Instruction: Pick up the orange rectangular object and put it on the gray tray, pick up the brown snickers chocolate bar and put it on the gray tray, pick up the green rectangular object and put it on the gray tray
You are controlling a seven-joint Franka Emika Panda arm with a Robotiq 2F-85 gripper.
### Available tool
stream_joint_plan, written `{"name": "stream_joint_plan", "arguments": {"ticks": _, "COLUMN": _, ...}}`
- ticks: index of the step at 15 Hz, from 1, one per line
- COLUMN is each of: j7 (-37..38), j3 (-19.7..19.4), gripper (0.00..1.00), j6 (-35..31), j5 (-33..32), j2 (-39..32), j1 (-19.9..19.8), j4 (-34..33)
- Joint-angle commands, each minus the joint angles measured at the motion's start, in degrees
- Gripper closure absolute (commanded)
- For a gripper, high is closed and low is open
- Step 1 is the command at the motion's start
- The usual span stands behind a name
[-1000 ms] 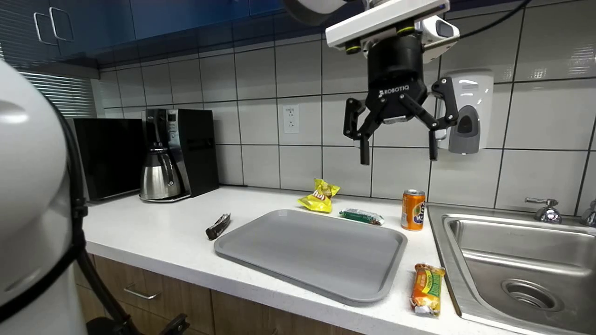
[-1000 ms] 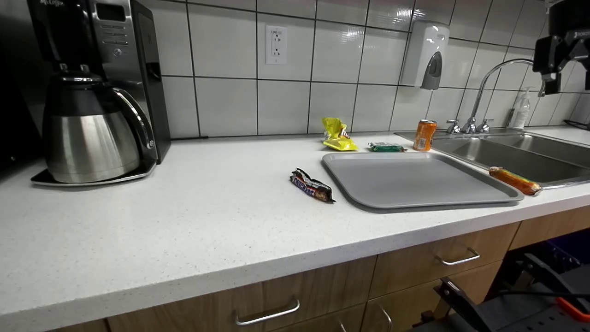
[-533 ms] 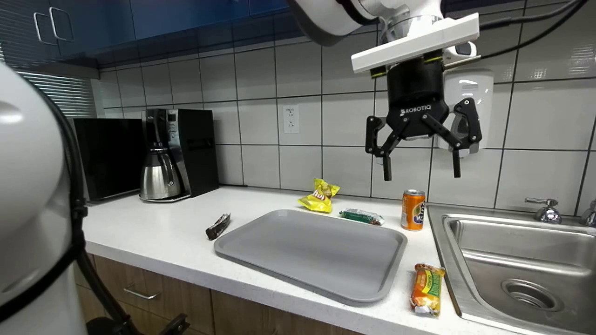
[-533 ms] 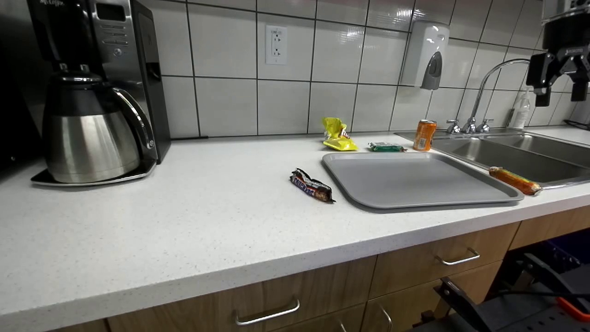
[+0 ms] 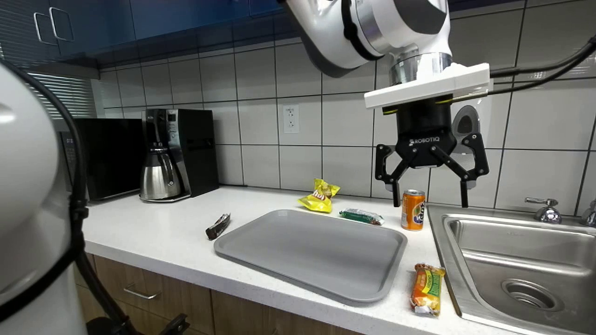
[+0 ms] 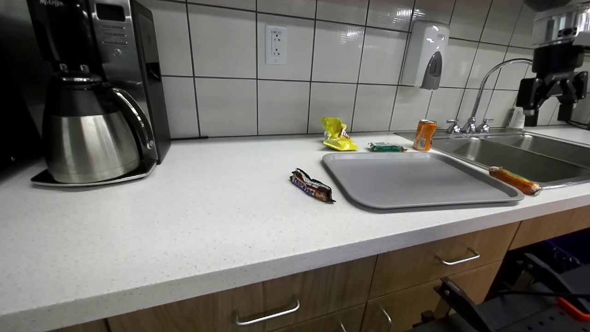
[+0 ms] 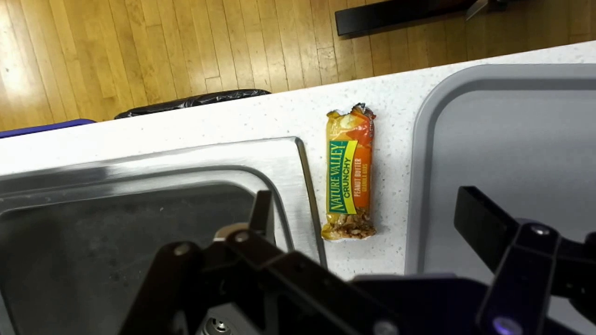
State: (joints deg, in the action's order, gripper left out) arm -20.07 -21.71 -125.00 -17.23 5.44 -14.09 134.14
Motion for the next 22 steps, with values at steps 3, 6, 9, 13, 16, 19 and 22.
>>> {"name": "stream_joint_plan", "arguments": {"ticks": 3, "j7": -3.6, "j3": 0.6, "gripper": 0.00, "j6": -5.7, "j5": 3.2, "j2": -4.7, "j1": -1.8, "j4": -0.2}}
{"name": "stream_joint_plan", "arguments": {"ticks": 6, "j7": -4.6, "j3": 0.9, "gripper": 0.00, "j6": -8.5, "j5": 5.3, "j2": -7.4, "j1": -2.2, "j4": -0.4}}
{"name": "stream_joint_plan", "arguments": {"ticks": 9, "j7": -5.4, "j3": 1.2, "gripper": 0.00, "j6": -11.4, "j5": 7.2, "j2": -10.2, "j1": -2.7, "j4": -0.5}}
{"name": "stream_joint_plan", "arguments": {"ticks": 13, "j7": -5.6, "j3": 1.6, "gripper": 0.00, "j6": -15.2, "j5": 8.1, "j2": -13.7, "j1": -3.6, "j4": -0.1}}
{"name": "stream_joint_plan", "arguments": {"ticks": 16, "j7": -5.5, "j3": 1.8, "gripper": 0.00, "j6": -16.6, "j5": 8.1, "j2": -15.6, "j1": -4.2, "j4": -0.3}}
{"name": "stream_joint_plan", "arguments": {"ticks": 19, "j7": -5.5, "j3": 2.1, "gripper": 0.00, "j6": -17.3, "j5": 8.2, "j2": -16.9, "j1": -4.8, "j4": -0.4}}
{"name": "stream_joint_plan", "arguments": {"ticks": 22, "j7": -5.1, "j3": 2.3, "gripper": 0.00, "j6": -17.6, "j5": 8.0, "j2": -18.0, "j1": -5.4, "j4": -0.5}}
